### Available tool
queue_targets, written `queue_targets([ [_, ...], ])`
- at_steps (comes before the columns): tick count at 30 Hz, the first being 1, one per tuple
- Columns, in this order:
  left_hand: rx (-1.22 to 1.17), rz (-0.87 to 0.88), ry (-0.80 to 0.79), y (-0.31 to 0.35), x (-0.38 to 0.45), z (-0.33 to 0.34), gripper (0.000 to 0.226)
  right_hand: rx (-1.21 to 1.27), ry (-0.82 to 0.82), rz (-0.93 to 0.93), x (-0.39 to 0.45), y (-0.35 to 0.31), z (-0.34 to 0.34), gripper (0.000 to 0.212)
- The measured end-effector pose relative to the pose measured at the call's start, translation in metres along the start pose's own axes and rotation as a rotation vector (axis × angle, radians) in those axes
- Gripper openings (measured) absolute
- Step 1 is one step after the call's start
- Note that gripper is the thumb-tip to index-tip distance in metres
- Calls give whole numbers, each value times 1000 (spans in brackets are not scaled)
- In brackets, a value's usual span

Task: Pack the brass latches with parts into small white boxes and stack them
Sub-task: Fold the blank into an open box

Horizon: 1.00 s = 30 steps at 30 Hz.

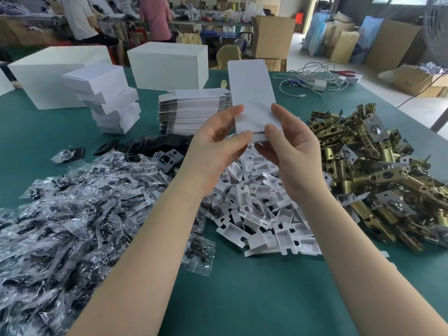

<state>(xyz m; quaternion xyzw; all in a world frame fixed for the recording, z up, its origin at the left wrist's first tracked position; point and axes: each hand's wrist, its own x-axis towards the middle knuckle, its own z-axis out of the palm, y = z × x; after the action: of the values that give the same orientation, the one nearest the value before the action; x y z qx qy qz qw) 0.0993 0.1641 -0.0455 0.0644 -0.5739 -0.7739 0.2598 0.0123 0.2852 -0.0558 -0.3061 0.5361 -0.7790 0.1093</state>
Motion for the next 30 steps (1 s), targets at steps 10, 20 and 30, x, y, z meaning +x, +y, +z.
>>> queue_targets([
  [10, 240, 69, -2, 1, -1, -3, 31, -48, 94, -22, -2, 0, 3, 19],
  [20, 421, 184, -60, 4, -3, -8, 34, -55, 113, -28, -2, -2, 4, 9],
  [30, 307, 97, 6, 7, -3, -9, 22, -160, 72, -68, -4, -1, 3, 16],
])
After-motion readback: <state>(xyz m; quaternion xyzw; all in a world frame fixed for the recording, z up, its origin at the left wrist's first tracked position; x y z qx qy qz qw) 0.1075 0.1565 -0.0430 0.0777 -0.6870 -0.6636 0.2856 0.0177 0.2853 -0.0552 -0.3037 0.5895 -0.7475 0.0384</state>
